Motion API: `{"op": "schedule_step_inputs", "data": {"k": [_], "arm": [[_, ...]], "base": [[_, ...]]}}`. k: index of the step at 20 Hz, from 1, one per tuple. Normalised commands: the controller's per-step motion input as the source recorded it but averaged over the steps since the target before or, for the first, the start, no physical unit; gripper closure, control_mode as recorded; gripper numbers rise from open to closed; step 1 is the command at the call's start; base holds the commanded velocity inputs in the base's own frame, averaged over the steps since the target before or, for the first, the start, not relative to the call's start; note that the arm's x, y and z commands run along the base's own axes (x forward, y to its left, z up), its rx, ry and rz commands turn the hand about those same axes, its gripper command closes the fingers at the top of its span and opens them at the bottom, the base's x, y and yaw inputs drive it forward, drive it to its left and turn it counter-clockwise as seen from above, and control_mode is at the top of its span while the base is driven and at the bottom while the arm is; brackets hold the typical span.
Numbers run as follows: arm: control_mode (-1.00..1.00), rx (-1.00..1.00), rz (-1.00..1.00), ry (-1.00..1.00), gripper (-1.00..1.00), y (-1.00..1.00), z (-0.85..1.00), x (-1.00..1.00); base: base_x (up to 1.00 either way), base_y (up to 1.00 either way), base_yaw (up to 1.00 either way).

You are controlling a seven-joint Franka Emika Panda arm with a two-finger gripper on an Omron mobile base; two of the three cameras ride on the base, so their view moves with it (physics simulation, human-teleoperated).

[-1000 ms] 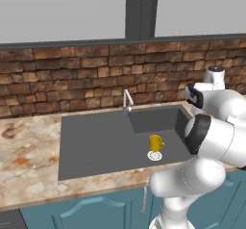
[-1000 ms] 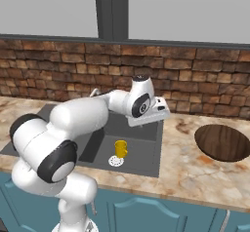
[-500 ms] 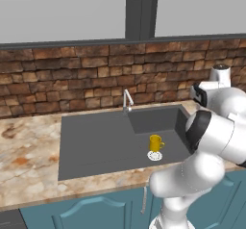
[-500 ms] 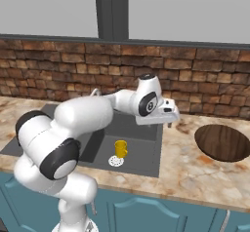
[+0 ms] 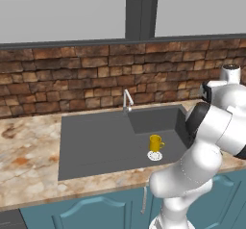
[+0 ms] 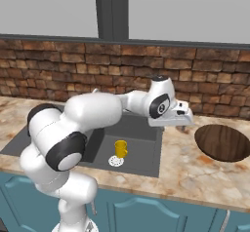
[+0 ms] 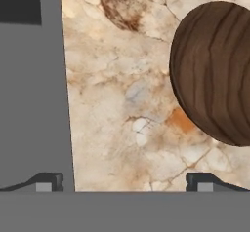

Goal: Pick the mug and place it in the sink. Pick the bowl and place it in the open cabinet and then close the cabinet.

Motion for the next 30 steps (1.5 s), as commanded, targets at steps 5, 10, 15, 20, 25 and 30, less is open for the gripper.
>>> {"op": "schedule_step_inputs", "data": {"k": [5, 10, 15, 20, 25, 30], "arm": [[-1.0, 0.0, 0.03, 0.0, -1.0, -0.4, 0.0, 0.0], [-1.0, 0.0, 0.03, 0.0, -1.0, -0.27, -0.01, 0.0], [-1.0, 0.0, 0.05, 0.0, -1.0, -0.25, -0.07, 0.0], [-1.0, 0.0, 0.07, 0.0, -1.0, -0.26, -0.11, 0.0], [-1.0, 0.0, 0.05, 0.0, -1.0, -0.26, -0.11, 0.0], [-1.0, 0.0, 0.05, 0.0, -1.0, -0.13, -0.08, 0.0]], "base": [[0.0, 0.0, 0.0], [0.0, 0.0, 0.0], [0.0, 0.0, 0.0], [0.0, 0.0, 0.0], [0.0, 0.0, 0.0], [0.0, 0.0, 0.0]]}}
